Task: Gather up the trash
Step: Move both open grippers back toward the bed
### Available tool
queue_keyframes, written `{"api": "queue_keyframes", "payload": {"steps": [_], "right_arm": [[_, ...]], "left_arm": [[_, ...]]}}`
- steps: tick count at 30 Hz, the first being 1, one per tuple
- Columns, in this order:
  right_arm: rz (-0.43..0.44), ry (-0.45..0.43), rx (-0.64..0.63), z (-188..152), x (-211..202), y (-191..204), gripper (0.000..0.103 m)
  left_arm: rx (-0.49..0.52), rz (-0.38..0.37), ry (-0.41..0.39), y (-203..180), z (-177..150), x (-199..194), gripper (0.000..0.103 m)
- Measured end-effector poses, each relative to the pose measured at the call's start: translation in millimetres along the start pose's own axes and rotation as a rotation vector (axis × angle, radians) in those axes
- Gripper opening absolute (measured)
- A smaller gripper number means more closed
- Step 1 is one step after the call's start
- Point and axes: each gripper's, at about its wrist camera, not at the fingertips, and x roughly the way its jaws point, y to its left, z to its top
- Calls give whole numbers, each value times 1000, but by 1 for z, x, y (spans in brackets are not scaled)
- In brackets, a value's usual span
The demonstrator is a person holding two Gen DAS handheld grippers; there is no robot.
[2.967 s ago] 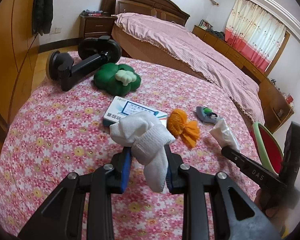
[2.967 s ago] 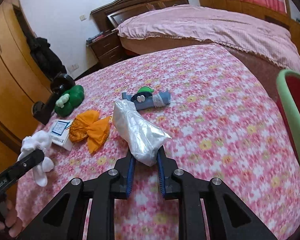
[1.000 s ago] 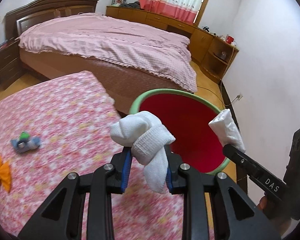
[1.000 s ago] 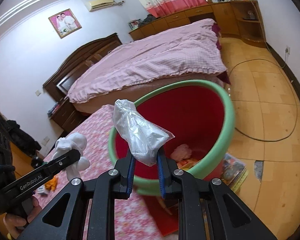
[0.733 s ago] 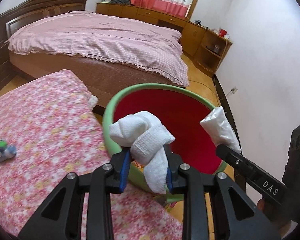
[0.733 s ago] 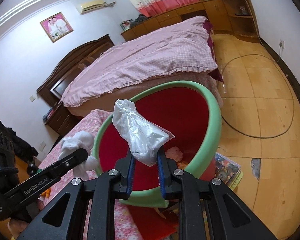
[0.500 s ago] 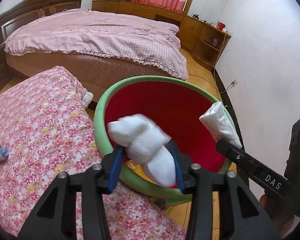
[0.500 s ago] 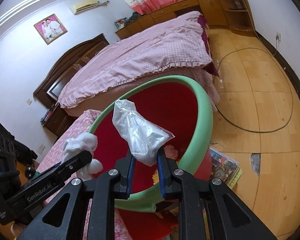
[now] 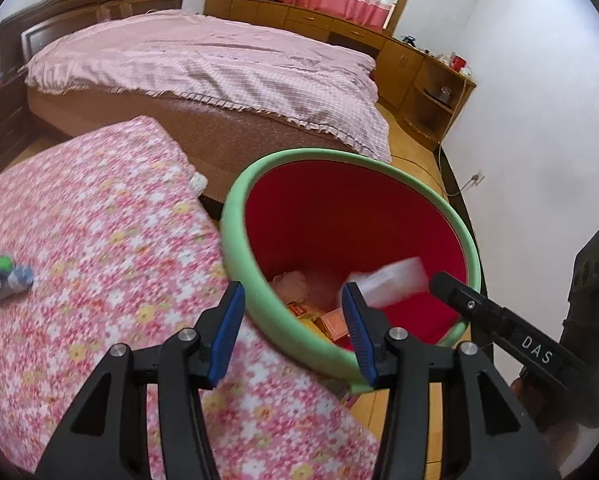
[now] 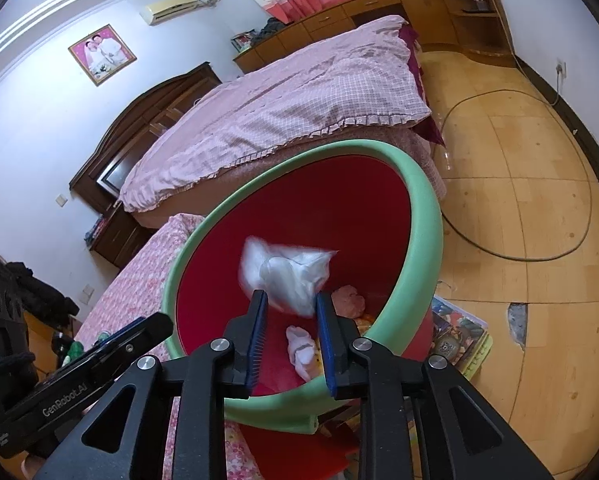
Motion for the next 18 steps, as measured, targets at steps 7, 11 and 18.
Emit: {"api": "queue_keyframes", "payload": {"steps": [7,11,18], "right_arm": [[8,-7,-6,-1,-4,8,45],[-2,-12,-8,-4,-10,16,51],[22,-20,-24,-13,-23,33,51]], "left_arm": [[-32,26,-23,17,-8,-26,50],[-55,42,-37,26,-11,-44,50],[-89,75,-54,46,-22,-72,50]]}}
